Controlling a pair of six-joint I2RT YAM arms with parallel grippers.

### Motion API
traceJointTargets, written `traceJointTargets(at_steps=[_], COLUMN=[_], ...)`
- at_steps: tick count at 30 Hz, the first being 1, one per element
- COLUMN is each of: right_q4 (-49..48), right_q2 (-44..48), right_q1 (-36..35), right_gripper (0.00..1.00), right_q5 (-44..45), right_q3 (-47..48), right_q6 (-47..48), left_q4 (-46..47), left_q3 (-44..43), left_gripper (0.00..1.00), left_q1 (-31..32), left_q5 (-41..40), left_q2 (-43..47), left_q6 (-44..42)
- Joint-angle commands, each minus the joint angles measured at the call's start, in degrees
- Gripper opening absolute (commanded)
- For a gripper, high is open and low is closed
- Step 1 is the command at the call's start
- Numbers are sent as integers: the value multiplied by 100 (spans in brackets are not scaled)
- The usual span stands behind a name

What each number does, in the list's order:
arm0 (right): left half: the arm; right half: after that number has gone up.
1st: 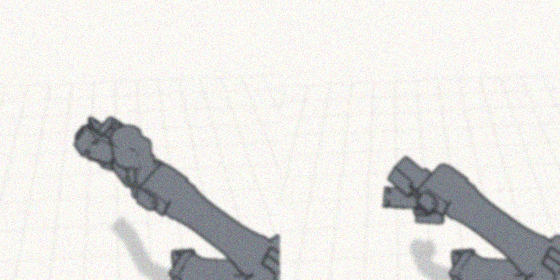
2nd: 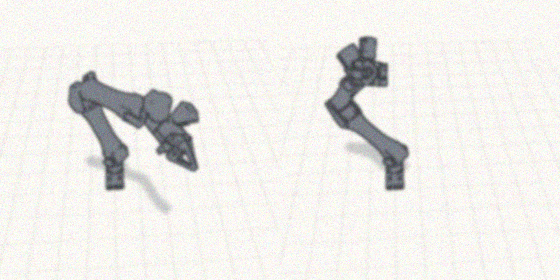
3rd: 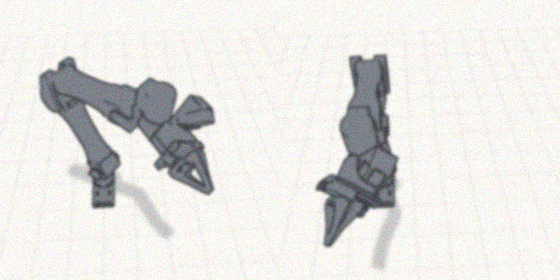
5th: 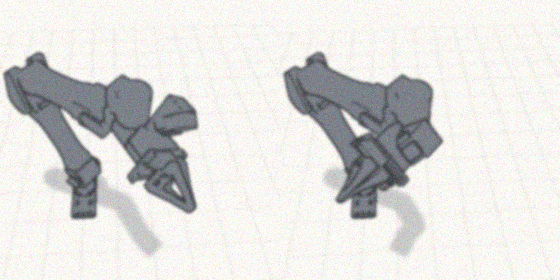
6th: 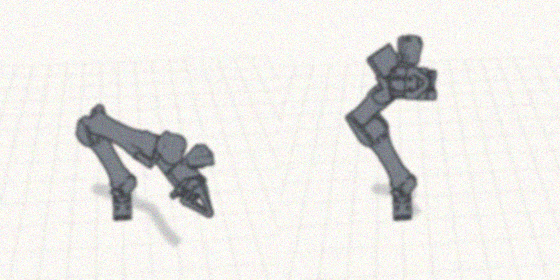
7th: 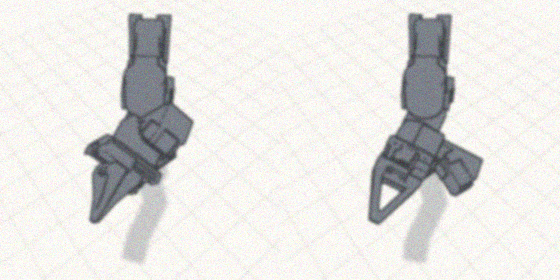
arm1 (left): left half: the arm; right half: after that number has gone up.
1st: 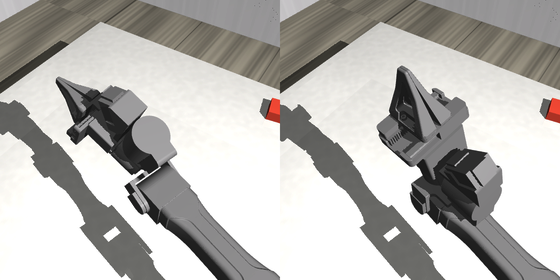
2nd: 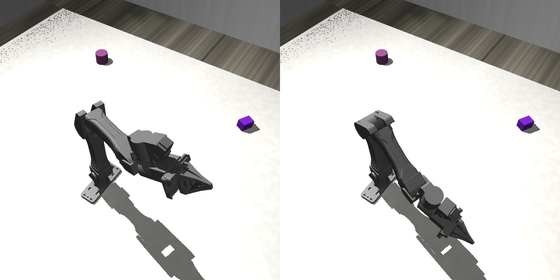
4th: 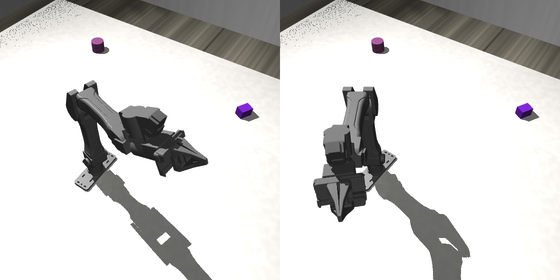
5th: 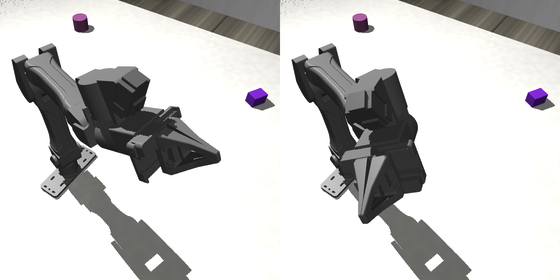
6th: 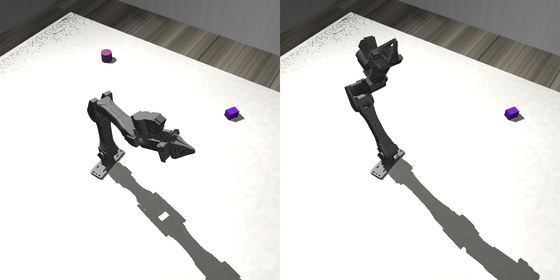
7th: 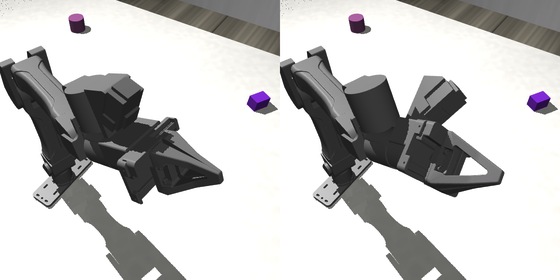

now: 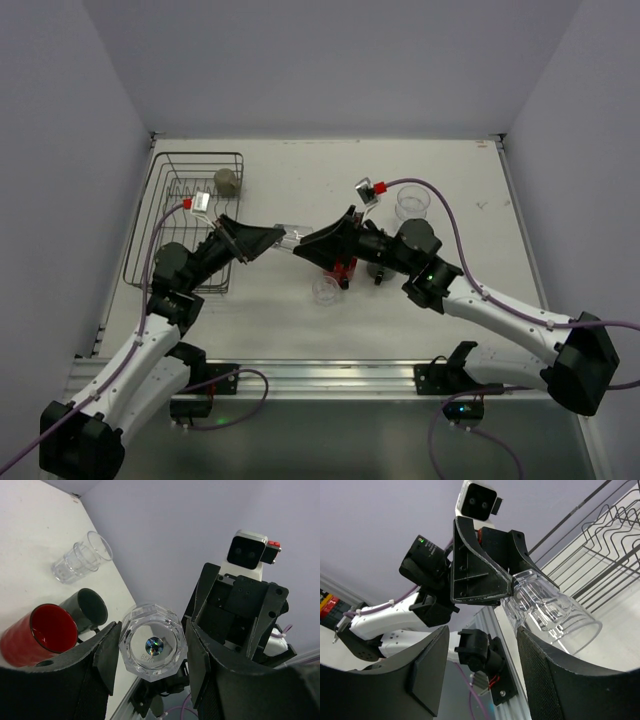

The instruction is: Unload the cups from the dish rack

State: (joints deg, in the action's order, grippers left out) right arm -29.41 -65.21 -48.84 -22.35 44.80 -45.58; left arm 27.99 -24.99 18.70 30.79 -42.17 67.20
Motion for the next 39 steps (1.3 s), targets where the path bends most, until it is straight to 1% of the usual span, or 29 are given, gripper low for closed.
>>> traceJointTargets(at_steps=[1, 4, 5, 6, 7, 9, 12, 16, 21, 27, 30, 33, 34, 35, 36, 37, 38, 39], right_q4=[-486, -548, -566, -575, -566, -479, -118, -91, -91, -495, -785, -943, -1014, -1093, -1119, -1111, -1094, -1076], right_q2=[8, 175, 375, 499, 631, 983, 1107, 905, 492, 255, 97, -123, -184, -263, -290, -317, -299, -230], right_q1=[15, 24, 24, 24, 24, 32, 59, 68, 76, 76, 76, 76, 76, 76, 76, 76, 76, 76], right_gripper=[59, 59, 59, 59, 59, 59, 59, 60, 61, 60, 56, 49, 43, 28, 21, 14, 4, 2], right_q5=[55, 3, 20, 98, 351, 625, 873, 908, 522, 205, 20, -138, -156, -138, -138, -156, -191, -182], right_q3=[-146, -261, -348, -418, -497, -708, -753, -744, -428, -305, -252, -155, -147, -129, -129, -129, -155, -190], right_q6=[-126, -30, 5, 32, 58, 137, 207, 76, -29, -12, -12, -47, -82, -108, -152, -153, -170, -153], left_q4=[664, 375, 200, -98, -161, -84, 188, 496, 883, 1007, 1007, 1042, 1051, 1068, 1068, 1034, 755, 508], left_q3=[56, 4, -127, -181, -225, -234, -173, -50, -5, -102, -23, 100, 117, 135, 135, 118, 74, -144], left_gripper=[6, 6, 5, 5, 4, 4, 4, 4, 4, 4, 5, 6, 7, 9, 19, 27, 36, 55], left_q1=[134, 134, 134, 134, 134, 134, 134, 195, 389, 591, 644, 661, 670, 670, 670, 670, 670, 679], left_q5=[78, -203, -318, -414, -563, -626, -556, -381, -240, -178, -239, -257, -257, -257, -257, -283, -318, -362], left_q2=[60, 183, 218, 236, 245, 236, 166, 52, -19, -80, -124, -168, -186, -195, -195, -177, -151, -125], left_q6=[312, 84, -22, -223, -286, -287, -146, 21, 179, 179, 171, 162, 162, 153, 136, 92, -91, -284])
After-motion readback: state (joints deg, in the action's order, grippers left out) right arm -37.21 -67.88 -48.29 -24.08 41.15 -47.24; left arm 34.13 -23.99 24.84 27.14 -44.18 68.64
